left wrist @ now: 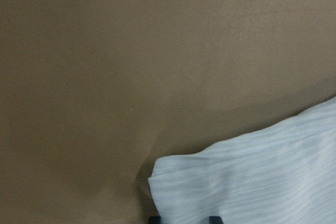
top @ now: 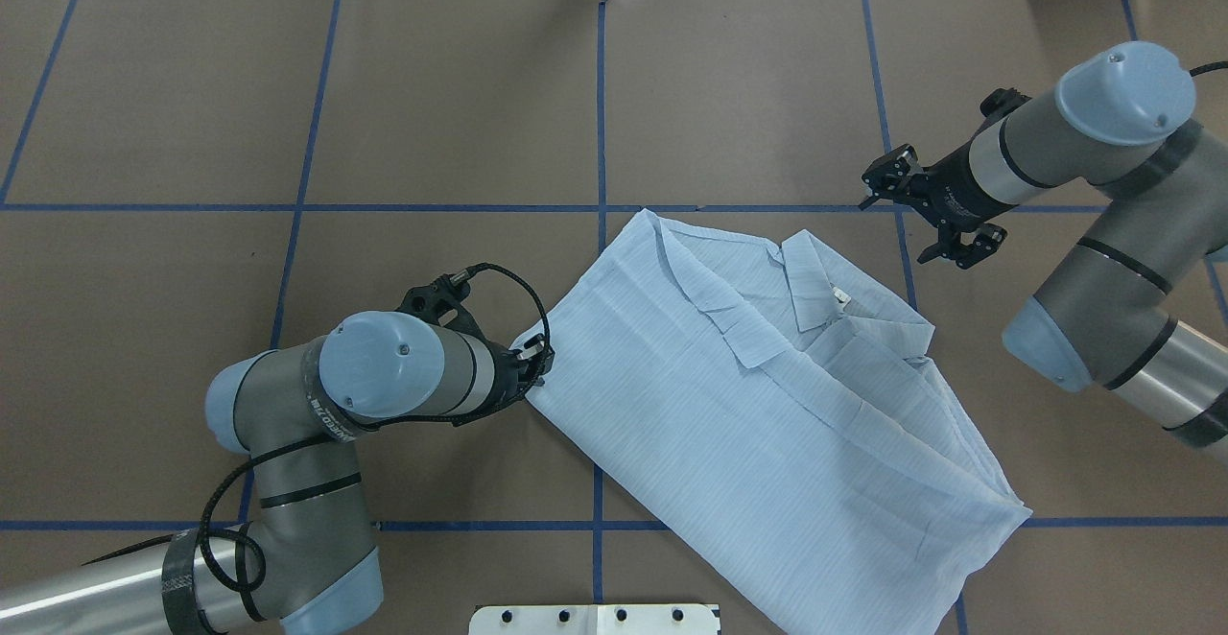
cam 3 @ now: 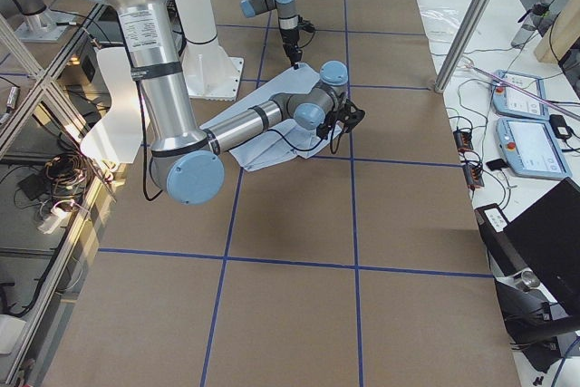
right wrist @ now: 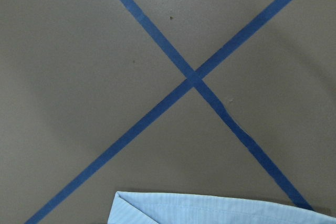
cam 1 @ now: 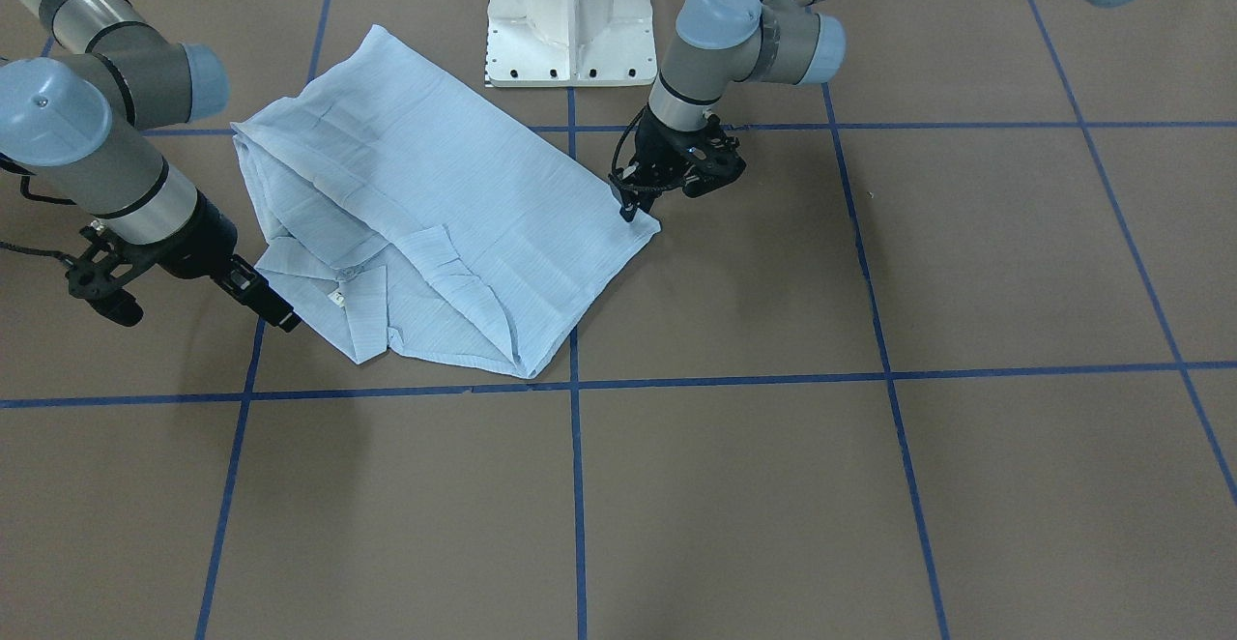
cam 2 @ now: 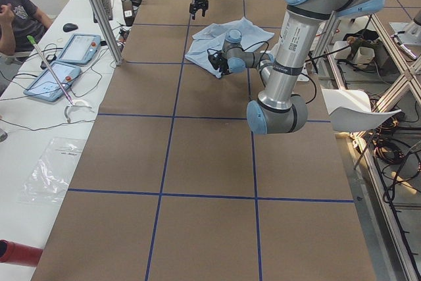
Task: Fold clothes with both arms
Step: 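Pull the shirt's far corner outward with the left gripper while the right withdraws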
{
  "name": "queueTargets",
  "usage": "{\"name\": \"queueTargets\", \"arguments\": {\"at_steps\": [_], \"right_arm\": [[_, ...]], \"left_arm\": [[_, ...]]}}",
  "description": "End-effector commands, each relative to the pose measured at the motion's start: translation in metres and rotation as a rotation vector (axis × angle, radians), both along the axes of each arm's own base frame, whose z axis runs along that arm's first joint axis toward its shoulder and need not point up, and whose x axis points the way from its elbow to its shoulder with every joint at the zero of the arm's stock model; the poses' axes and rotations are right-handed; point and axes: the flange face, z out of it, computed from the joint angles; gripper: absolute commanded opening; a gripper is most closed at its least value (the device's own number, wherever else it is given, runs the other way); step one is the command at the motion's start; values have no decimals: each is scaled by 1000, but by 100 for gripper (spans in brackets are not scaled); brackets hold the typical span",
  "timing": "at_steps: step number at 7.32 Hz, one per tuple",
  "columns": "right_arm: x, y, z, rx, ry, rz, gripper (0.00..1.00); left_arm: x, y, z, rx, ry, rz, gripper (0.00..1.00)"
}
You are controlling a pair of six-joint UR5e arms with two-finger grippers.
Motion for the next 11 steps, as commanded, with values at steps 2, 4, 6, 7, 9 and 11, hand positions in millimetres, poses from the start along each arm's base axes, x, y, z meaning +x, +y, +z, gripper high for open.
{"name": "queueTargets", "arguments": {"at_steps": [2,4,6,7,9,11], "right_arm": [[-3,-3,3,-4,3,0,100],[-3,-4,1,-2,0,0,100],[-6,-7,-8,10,-9,2,100],[-8,-7,-12,12,-12,-1,100],[-16,-8,-24,27,-23,-7,100],[-42,-2,-41,72,-14,-9,100]], "left_arm": [[-41,-75,13,119,-63,-55,0],[-51,-182,13,206,-49,-155,0],[-47,-284,13,303,-65,-211,0],[-44,-318,11,354,-105,-223,0],[-48,-347,21,416,-137,-215,0],[-51,-345,9,422,-101,-203,61]]}}
